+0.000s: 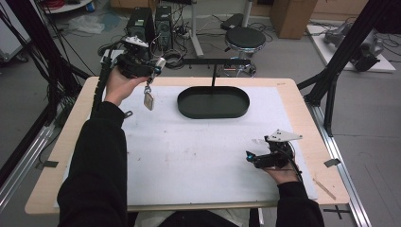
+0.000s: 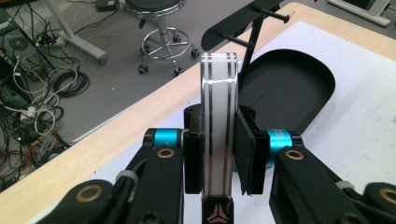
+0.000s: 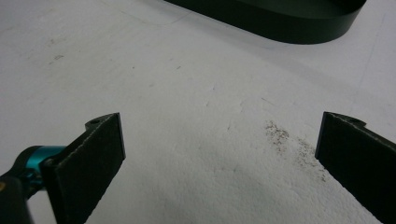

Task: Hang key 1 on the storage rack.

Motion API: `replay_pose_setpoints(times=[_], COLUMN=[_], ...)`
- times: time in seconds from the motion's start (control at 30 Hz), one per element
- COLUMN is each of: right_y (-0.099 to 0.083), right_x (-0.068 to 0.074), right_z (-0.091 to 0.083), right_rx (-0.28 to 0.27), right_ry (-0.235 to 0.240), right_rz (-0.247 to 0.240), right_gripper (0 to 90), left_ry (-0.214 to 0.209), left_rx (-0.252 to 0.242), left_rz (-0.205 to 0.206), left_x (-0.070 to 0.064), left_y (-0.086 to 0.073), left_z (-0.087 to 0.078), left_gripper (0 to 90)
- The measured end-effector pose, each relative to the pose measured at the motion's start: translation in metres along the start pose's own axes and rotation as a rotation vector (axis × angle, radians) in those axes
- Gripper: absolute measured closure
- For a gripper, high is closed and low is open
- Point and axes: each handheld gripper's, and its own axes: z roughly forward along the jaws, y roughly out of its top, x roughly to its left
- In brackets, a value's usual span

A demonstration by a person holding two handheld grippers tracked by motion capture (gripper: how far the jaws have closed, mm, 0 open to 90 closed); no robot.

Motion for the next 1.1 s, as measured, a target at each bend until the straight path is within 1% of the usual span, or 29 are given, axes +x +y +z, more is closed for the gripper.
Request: replay_pose_setpoints(times=[0.07,0.13,0.3,0.4,0.5,0.63,0.67,0.7,0.83,0.93,1.07,1.1], right_y=[0.000,0.000,0.000,0.000,0.000,0.000,0.000,0.000,0.000,0.000,0.000,0.000], right_x=[0.002,0.002,0.002,0.002,0.002,0.002,0.002,0.002,0.003,0.003,0.003,0.004], right_z=[0.001,0.001,0.001,0.001,0.000,0.000,0.000,0.000,0.002,0.002,0.004,0.004], right_rx=[0.004,0.006,0.005,0.004,0.005,0.003,0.003,0.004,0.013,0.019,0.022,0.024], right_ry=[0.000,-0.001,0.003,0.005,0.007,0.007,0.008,0.008,0.011,0.012,0.012,0.013], right_rz=[-0.004,-0.013,-0.012,-0.012,-0.011,-0.010,-0.011,-0.010,-0.017,-0.016,-0.022,-0.022], right_gripper=[0.7,0.7,0.7,0.7,0.7,0.7,0.7,0.7,0.7,0.7,0.7,0.7], left_ry=[-0.003,-0.016,-0.036,-0.040,-0.044,-0.049,-0.049,-0.054,-0.056,-0.061,-0.062,-0.065], left_rx=[-0.009,-0.015,-0.035,-0.048,-0.045,-0.047,-0.059,-0.075,-0.095,-0.121,-0.123,-0.126], left_rz=[0.008,0.017,0.036,0.048,0.051,0.082,0.091,0.116,0.140,0.159,0.172,0.168], left_x=[-0.003,-0.007,-0.016,-0.019,-0.022,-0.027,-0.028,-0.029,-0.031,-0.033,-0.035,-0.036], left_y=[0.004,0.009,0.021,0.027,0.032,0.042,0.044,0.046,0.053,0.057,0.065,0.067], left_z=[0.002,0.005,0.012,0.015,0.018,0.021,0.022,0.023,0.029,0.034,0.041,0.042], left_gripper=[74.6,74.6,74.6,74.6,74.6,74.6,74.6,74.6,74.6,74.6,74.6,74.6])
